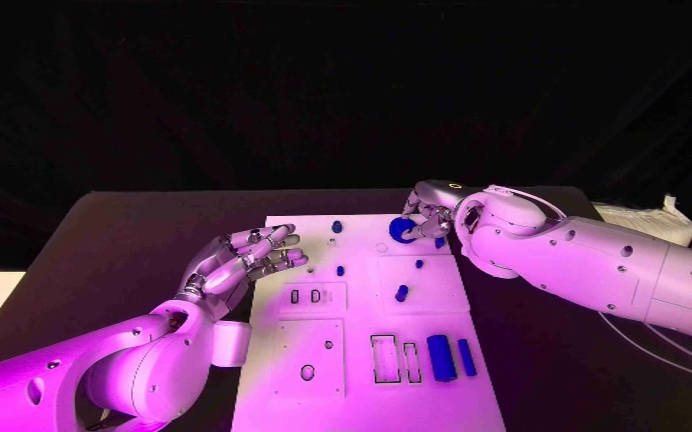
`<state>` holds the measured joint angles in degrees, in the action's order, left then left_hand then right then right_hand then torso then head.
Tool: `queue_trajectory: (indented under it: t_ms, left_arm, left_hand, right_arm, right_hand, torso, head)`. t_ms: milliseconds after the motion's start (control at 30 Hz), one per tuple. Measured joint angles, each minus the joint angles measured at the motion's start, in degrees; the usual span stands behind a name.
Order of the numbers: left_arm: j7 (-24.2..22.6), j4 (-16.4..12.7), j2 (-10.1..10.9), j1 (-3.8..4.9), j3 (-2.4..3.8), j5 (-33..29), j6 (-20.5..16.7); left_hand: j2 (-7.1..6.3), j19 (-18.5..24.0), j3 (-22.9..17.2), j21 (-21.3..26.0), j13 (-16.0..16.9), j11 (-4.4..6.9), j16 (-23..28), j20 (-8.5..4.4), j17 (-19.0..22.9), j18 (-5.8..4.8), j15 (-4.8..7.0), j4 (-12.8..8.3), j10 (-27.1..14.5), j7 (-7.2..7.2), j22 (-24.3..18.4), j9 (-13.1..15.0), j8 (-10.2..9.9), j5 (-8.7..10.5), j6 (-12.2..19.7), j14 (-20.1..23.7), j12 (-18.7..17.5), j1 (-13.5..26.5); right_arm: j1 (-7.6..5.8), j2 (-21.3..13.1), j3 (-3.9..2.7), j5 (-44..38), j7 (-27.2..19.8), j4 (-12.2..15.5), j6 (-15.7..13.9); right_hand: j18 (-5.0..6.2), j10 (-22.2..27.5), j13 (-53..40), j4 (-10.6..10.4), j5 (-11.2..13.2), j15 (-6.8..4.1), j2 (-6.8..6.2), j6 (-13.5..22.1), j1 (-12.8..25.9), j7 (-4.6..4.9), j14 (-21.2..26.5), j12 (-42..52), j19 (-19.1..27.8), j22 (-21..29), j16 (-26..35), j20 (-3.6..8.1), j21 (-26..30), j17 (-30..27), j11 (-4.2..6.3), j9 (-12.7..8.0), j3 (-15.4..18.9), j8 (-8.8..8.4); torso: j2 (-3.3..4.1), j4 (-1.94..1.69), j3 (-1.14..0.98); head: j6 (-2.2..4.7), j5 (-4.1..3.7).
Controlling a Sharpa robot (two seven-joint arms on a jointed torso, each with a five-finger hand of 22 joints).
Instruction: Assemble the parts on the task board
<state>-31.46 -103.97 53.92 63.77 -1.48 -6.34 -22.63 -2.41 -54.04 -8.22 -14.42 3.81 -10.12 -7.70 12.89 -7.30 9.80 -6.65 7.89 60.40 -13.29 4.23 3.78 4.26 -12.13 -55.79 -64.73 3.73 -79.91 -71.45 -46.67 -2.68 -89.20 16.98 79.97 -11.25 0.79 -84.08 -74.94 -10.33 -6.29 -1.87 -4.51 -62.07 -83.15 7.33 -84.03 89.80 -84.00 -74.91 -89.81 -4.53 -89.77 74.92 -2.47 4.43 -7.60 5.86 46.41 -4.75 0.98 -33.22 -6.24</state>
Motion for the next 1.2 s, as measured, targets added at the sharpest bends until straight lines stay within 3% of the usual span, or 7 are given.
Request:
queue_trajectory:
  t_ms: [200, 467, 667, 700, 733, 1000, 1200]
  left_arm:
    - [0.0, 0.0, 0.0, 0.0, 0.0, 0.0, 0.0]
    - [0.1, 0.0, 0.0, 0.0, 0.0, 0.0, 0.1]
    - [0.2, 0.0, 0.0, 0.0, 0.0, 0.0, 0.2]
    - [0.2, 0.0, 0.0, 0.0, 0.0, 0.0, 0.2]
    - [0.2, 0.0, 0.0, 0.0, 0.0, 0.0, 0.2]
    - [0.2, 0.1, 0.0, 0.0, 0.0, 0.0, 0.3]
    - [0.3, 0.2, -0.1, -0.01, 0.0, 0.0, 0.4]
  left_hand:
    - [0.0, 0.0, 0.0, 0.0, 0.0, 0.0, 0.0, 0.0, 0.0, 0.0, 0.0, 0.0, 0.0, 0.0, 0.0, 0.0, 0.0, 0.0, 0.0, 0.0, 0.0, 0.0]
    - [0.0, 0.0, 0.0, 0.0, 0.0, 0.0, 0.0, 0.0, 0.0, 0.0, 0.0, 0.0, 0.0, 0.0, 0.0, 0.0, 0.0, 0.0, 0.0, 0.0, 0.0, 0.0]
    - [0.0, 0.0, -0.2, 0.0, 0.0, 0.0, 0.0, 0.0, 0.0, 0.0, 0.0, -0.2, 0.0, 0.0, -0.1, 0.0, 0.0, 0.0, 0.0, 0.0, 0.0, 0.0]
    - [0.0, 0.0, -0.2, 0.0, 0.0, 0.0, 0.0, 0.0, 0.0, 0.0, 0.0, -0.1, 0.0, 0.0, -0.1, 0.0, 0.0, 0.0, 0.0, 0.0, 0.0, 0.0]
    - [0.0, 0.0, -0.2, 0.0, 0.0, 0.0, 0.0, 0.0, 0.0, 0.0, 0.0, -0.1, 0.0, 0.0, -0.1, 0.0, 0.0, 0.0, 0.0, 0.0, 0.0, 0.0]
    - [0.0, 0.0, -0.2, 0.0, 0.0, 0.0, 0.0, 0.0, 0.0, 0.0, 0.0, -0.1, 0.0, 0.0, -0.1, 0.0, 0.0, 0.0, 0.0, 0.0, 0.0, 0.0]
    - [0.0, 0.0, -0.2, 0.0, 0.0, 0.0, 0.0, 0.0, 0.0, 0.0, 0.0, -0.1, 0.0, 0.0, 0.0, 0.0, 0.0, 0.0, 0.0, 0.0, 0.0, 0.0]
  right_arm:
    - [0.14, 0.2, 0.05, -1.4, -0.5, 0.4, -1.0]
    - [0.34, 0.2, 0.16, -3.2, -0.5, 1.2, -2.0]
    - [0.51, 0.2, 0.22, -4.5, -0.5, 4.5, -3.8]
    - [0.51, 0.3, 0.22, -4.9, -0.5, 5.0, -4.2]
    - [0.51, 0.4, 0.21, -5.4, -0.5, 5.6, -4.6]
    - [0.47, 3.4, 0.28, -10.2, 0.0, 7.5, -7.2]
    - [0.7, 6.6, 1.0, -12.7, 0.4, 6.5, -8.2]
  right_hand:
    - [0.0, 0.1, 0.0, 1.4, 0.0, -0.4, 0.6, -0.1, -1.0, 0.1, 0.0, 0.0, 0.0, 0.0, 0.0, 0.45, 0.0, 0.0, 0.31, 0.0, -1.1, 0.03]
    - [0.01, 0.1, 0.0, 1.8, -1.3, -0.4, 1.22, -0.1, -0.7, 0.1, 0.0, 0.0, 0.0, 0.0, 0.0, 0.85, 0.0, 0.0, 0.72, -0.2, -2.0, 0.03]
    - [0.0, 0.1, 0.0, 1.8, -1.8, -0.4, 1.94, -0.1, 0.1, 0.1, 0.0, 0.0, 0.0, 0.0, 0.0, 0.85, 0.0, 0.0, 0.72, -0.2, -2.0, 0.03]
    - [0.0, 0.1, 0.0, 1.9, -2.1, -0.4, 1.97, -0.1, 0.3, 0.1, 0.0, 0.0, 0.0, 0.0, 0.0, 0.85, 0.0, 0.0, 0.72, -3.0, -2.1, 0.03]
    - [0.01, 0.1, 0.0, 1.9, -2.1, -0.4, 2.02, -0.1, 0.6, 0.1, 0.0, 0.0, 0.0, 0.0, 0.0, 0.85, 0.0, 0.0, 0.72, -3.0, -2.3, 0.03]
    - [0.01, 0.1, 0.0, 1.9, -2.1, -0.4, 1.73, -0.1, 1.2, 0.1, 0.0, 0.0, 0.0, 0.0, 0.0, 0.85, 0.0, 0.0, 0.72, -3.0, -2.4, 0.02]
    - [0.01, 0.1, 0.0, 1.8, -2.1, -0.4, 1.74, -0.1, 1.3, 0.1, 0.0, 0.0, 0.0, 0.0, 0.0, 0.84, 0.0, 0.0, 0.71, -3.0, -2.5, -0.17]
  torso:
    - [0.0, -0.04, -0.01]
    - [0.0, -0.05, -0.02]
    - [0.0, -0.04, -0.07]
    - [0.0, -0.05, -0.07]
    - [0.0, -0.05, -0.07]
    - [0.01, -0.12, -0.02]
    - [0.02, -0.08, -0.02]
  head:
    - [-0.04, -0.02]
    - [-0.12, 0.09]
    - [-0.06, 0.26]
    - [-0.02, 0.31]
    - [-0.01, 0.32]
    - [0.04, 0.49]
    - [-0.01, 0.6]
